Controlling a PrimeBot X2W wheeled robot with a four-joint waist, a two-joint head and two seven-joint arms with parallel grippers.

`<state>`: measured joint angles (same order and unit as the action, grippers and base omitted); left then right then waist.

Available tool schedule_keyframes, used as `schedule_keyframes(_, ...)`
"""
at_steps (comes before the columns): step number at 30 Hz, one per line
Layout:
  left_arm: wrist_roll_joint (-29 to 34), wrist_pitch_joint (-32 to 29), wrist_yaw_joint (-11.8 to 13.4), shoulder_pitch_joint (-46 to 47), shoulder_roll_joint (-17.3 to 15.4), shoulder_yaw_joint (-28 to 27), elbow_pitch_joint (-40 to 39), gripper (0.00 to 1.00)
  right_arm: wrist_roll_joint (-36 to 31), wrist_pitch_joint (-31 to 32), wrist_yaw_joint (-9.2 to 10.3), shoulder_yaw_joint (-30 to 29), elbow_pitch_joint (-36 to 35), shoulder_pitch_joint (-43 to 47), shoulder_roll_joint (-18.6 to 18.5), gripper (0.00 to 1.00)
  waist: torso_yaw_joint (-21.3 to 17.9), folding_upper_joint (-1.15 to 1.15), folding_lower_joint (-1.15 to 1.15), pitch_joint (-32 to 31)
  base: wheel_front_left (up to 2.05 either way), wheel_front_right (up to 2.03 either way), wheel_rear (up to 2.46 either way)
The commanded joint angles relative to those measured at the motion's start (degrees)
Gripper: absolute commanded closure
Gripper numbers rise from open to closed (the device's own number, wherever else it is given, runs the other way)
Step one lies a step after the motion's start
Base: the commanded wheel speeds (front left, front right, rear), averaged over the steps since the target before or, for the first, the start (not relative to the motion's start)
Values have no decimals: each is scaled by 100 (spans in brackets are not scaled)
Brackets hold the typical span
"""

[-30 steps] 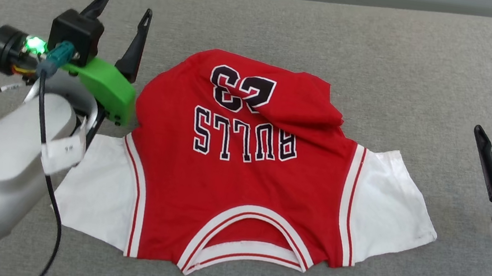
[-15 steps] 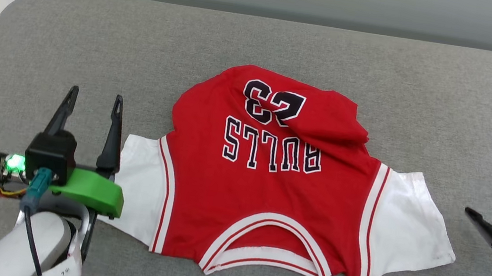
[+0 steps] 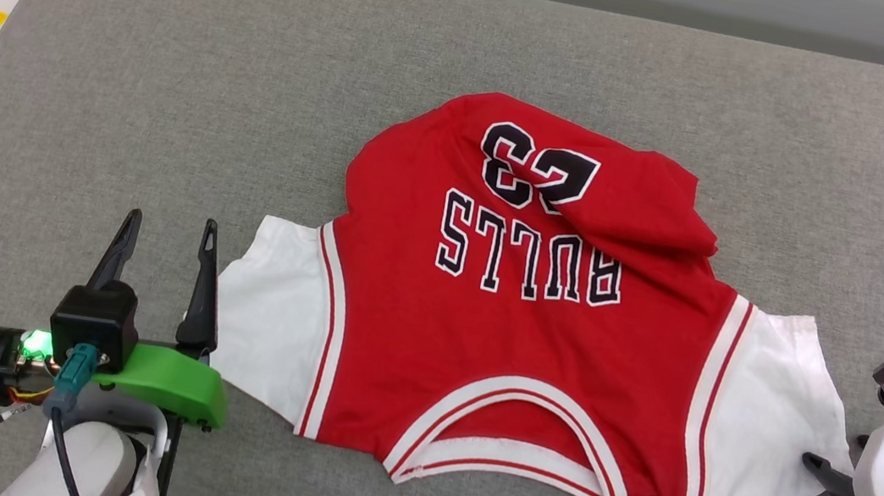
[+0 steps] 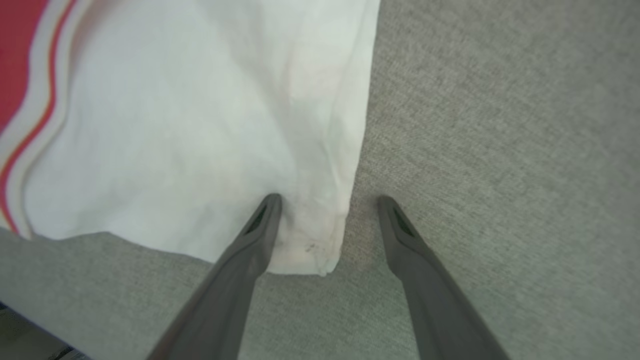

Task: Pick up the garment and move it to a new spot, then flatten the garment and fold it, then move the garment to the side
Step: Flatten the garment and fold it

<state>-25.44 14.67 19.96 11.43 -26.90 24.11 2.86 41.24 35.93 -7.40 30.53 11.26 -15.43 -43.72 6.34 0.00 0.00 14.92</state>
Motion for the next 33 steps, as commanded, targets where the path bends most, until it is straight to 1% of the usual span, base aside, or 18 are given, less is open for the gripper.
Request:
schedule_keyframes(1, 115, 32, -63, -107, 77, -70, 46, 0, 116, -19, -9, 299, 187, 145, 211, 0, 15, 0, 0, 1, 0, 0, 0)
schedule_keyframes(2, 156, 32, -110, -119, 119, -131, 78, 0, 132, -125, -9, 386, 243, 120, 215, 0, 12, 0, 0, -17, 0, 0, 0)
schedule_keyframes(3, 178, 32, -157, -132, 137, -179, 117, 0, 147, -231, -9, 436, 284, 96, 220, 100, 2, 0, 0, -38, 0, 0, 0)
schedule_keyframes(5, 246, 32, -260, -120, 130, -309, 170, 0, 189, -491, -9, 479, 348, 25, 213, 100, -27, 0, 0, -94, 0, 0, 0)
schedule_keyframes(7, 306, 32, -399, -65, 50, -415, 213, 0, 216, -760, -9, 430, 380, -42, 189, 100, -54, 0, 0, -160, 0, 0, 0)
schedule_keyframes(11, 302, -68, -799, 197, -283, -443, 333, 0, 226, -1219, -9, 229, 342, -71, 65, 100, -90, 0, 0, -301, 0, 0, 0)
schedule_keyframes(14, 326, -545, -1096, 510, -597, -341, 354, 0, 273, -1467, -9, 0, 242, 49, -3, 100, -118, 0, 0, -380, 0, 0, 0)
schedule_keyframes(17, 202, -1062, -1454, 851, -786, -241, 447, 0, 282, -1593, -9, -197, 124, 218, -52, 100, -168, 0, 0, -411, 0, 0, 0)
schedule_keyframes(21, -132, -2002, -1922, 1118, -995, -84, 390, 0, 213, -1671, -9, -469, 25, 464, -95, 100, -225, 0, 0, -442, 0, 0, 0)
schedule_keyframes(23, -390, -2601, -2172, 1233, -1075, 15, 381, 0, 196, -1682, -9, -624, -26, 575, -97, 100, -250, 0, 0, -447, 0, 0, 0)
schedule_keyframes(24, -552, -2994, -2308, 1287, -1126, 92, 377, 0, 175, -1692, -9, -714, -57, 627, -99, 100, -265, 0, 0, -448, 0, 0, 0)
schedule_keyframes(26, -838, -3690, -2481, 1384, -1230, 245, 345, 0, 138, -1693, -9, -863, -115, 708, -99, 100, -293, 0, 0, -445, 0, 0, 0)
schedule_keyframes(30, -1441, -4839, -2648, 1566, -1373, 516, 254, 0, 41, -1636, -9, -1064, -256, 803, -59, 100, -345, 0, 0, -409, 0, 0, 0)
schedule_keyframes(33, -1737, -5407, -2696, 1692, -1434, 716, 231, 0, -15, -1576, -9, -1160, -363, 827, 3, 100, -380, 0, 0, -358, 0, 0, 0)
